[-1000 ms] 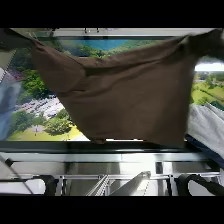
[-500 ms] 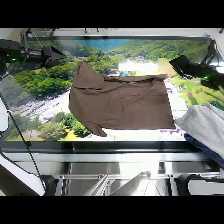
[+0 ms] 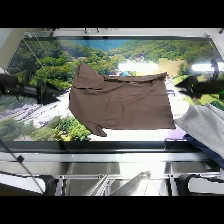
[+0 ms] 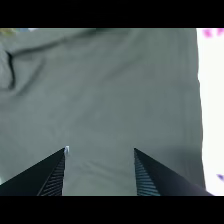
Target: Fold the shirts.
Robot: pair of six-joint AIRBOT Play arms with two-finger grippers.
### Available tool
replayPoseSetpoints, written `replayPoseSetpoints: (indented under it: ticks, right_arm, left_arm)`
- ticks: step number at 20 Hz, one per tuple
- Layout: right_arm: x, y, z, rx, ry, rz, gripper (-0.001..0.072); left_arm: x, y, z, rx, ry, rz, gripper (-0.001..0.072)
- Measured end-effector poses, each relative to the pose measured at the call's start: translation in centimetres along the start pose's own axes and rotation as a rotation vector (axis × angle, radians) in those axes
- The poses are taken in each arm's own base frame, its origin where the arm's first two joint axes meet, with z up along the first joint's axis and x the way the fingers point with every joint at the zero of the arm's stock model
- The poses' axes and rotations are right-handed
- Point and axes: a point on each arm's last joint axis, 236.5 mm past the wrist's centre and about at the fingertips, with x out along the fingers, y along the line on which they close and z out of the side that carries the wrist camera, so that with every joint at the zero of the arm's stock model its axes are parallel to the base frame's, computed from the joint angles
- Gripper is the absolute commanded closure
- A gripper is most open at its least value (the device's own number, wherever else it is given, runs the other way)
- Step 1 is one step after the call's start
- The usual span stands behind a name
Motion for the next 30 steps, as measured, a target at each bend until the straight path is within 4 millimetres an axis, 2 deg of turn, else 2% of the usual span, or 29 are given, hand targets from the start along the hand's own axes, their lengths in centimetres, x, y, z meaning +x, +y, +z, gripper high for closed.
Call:
replayPoseSetpoints:
  ticks: [4, 6, 8, 13, 16, 18, 23, 30]
  right_arm:
    - [1.3, -3.2, -5.2, 0.079, 0.129, -0.043, 0.0228]
    - [1.5, -4.9, -7.2, 0.114, 0.17, -0.079, 0.0228]
    - [1.1, -6.8, -8.2, 0.144, 0.188, -0.13, 0.0229]
    - [-1.6, -11.2, -8.7, 0.24, 0.158, -0.206, 0.0228]
    - [-3.6, -13.6, -8.6, 0.291, 0.116, -0.229, 0.0228]
    - [-4.3, -14.4, -8.7, 0.302, 0.106, -0.241, 0.0228]
    - [-3.7, -14.1, -8.9, 0.274, 0.124, -0.247, 0.0228]
    - [0.6, -9.6, -10.4, 0.116, 0.248, -0.214, 0.0228]
  left_arm:
    - [3.1, 3.3, -6.3, -0.122, 0.058, 0.061, 0.0169]
    - [4.6, 4.6, -8.5, -0.148, 0.084, 0.108, 0.0168]
    - [6.0, 5.4, -9.7, -0.153, 0.102, 0.149, 0.0169]
    - [8.6, 5.4, -10.2, -0.076, 0.132, 0.226, 0.0169]
    - [9.2, 4.6, -9.2, -0.029, 0.119, 0.256, 0.0169]
    - [9.4, 4.4, -8.2, -0.002, 0.093, 0.275, 0.0168]
    - [9.8, 5.0, -7.0, 0.001, 0.066, 0.297, 0.0169]
    - [10.8, 6.7, -6.8, -0.048, 0.083, 0.3, 0.017]
